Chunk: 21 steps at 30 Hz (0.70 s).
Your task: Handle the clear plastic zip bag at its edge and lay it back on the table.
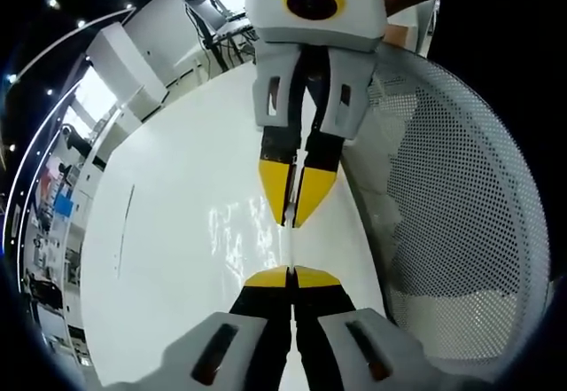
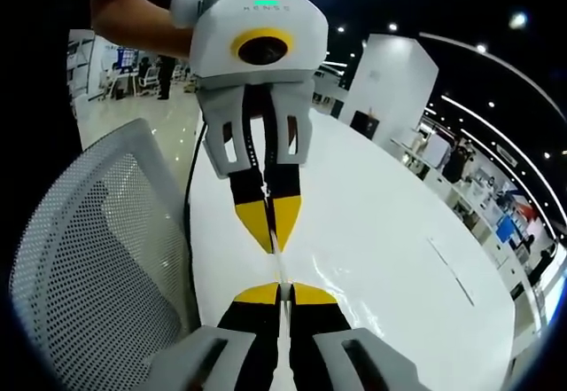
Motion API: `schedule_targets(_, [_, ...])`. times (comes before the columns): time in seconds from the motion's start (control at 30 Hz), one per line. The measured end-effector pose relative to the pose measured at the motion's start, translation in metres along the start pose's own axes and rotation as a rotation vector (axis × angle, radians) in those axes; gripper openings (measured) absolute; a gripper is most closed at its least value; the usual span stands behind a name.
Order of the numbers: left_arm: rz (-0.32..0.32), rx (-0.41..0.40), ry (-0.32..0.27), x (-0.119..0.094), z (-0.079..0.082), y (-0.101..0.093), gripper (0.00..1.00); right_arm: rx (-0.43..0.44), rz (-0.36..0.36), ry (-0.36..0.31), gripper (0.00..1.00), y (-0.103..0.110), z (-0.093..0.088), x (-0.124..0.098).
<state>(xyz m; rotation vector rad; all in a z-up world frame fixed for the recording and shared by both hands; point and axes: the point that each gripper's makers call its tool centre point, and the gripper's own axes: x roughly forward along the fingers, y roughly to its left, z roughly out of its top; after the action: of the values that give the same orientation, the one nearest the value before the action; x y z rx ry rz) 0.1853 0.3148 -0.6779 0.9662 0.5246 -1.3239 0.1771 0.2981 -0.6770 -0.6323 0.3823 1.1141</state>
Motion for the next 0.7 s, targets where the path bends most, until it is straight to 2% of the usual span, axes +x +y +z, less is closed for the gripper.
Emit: schedule_targets(0.7, [-0.001, 0.0, -0.005, 0.0003, 0.0029, -0.0017, 0.0, 0.004, -0.003, 0.001, 0.0, 0.0001, -0.0025, -0.0024])
